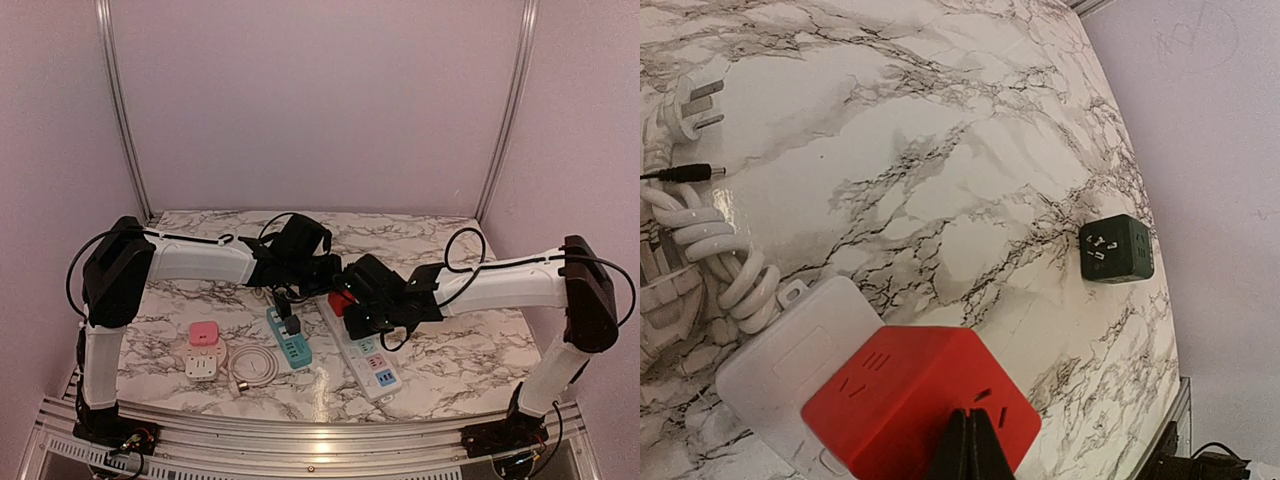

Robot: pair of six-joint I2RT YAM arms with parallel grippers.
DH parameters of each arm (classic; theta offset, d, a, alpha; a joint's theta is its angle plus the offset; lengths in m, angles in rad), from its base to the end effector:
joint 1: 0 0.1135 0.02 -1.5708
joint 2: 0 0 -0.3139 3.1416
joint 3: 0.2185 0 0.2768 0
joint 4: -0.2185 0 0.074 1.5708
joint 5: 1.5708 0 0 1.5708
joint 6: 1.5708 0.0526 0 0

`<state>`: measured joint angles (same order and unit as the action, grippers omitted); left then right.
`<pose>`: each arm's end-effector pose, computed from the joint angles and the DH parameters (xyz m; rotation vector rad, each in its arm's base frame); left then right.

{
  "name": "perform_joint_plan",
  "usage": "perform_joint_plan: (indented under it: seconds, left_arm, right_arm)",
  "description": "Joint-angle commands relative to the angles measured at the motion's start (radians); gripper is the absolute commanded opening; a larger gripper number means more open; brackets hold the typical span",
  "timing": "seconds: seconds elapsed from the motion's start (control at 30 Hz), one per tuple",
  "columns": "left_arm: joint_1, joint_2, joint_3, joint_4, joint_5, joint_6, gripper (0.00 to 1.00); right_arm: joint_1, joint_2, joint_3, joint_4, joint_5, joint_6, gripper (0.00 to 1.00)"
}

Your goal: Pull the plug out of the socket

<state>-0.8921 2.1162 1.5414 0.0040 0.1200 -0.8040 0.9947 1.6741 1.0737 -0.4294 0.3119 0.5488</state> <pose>0.3394 -0.4309 0.2171 0.1807 2.3466 -1.0573 0.2168 0.3041 0.2162 -0.4527 2.4967 0.2046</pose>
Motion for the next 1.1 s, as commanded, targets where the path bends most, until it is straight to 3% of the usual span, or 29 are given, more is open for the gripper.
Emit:
perform_joint_plan:
  seconds: [0.0,0.5,0.87,1.07]
  left_arm:
    - [-0.004,0.08,-0.021,-0.197,-0.035,0.015,0.0]
    - [-0.01,0.06,0.069,-0.239,-0.037,0.066,0.0]
    - [-0.011,0.041,0.319,-0.383,-0.042,0.158,0.01]
    - [-0.013,-0.01,0.32,-0.402,-0.044,0.166,0.02]
  right_arm:
    - [0.002,-0.081,0.012,-0.019,0.044,0.014,0.02]
    - [-0.137,-0.257,-0.104,-0.03,-0.007,0.033,0.02]
    - [-0.351,-0.477,-0.402,0.119,-0.184,0.118,0.03]
    - [-0.482,-0.578,-0.552,0.208,-0.315,0.153,0.04]
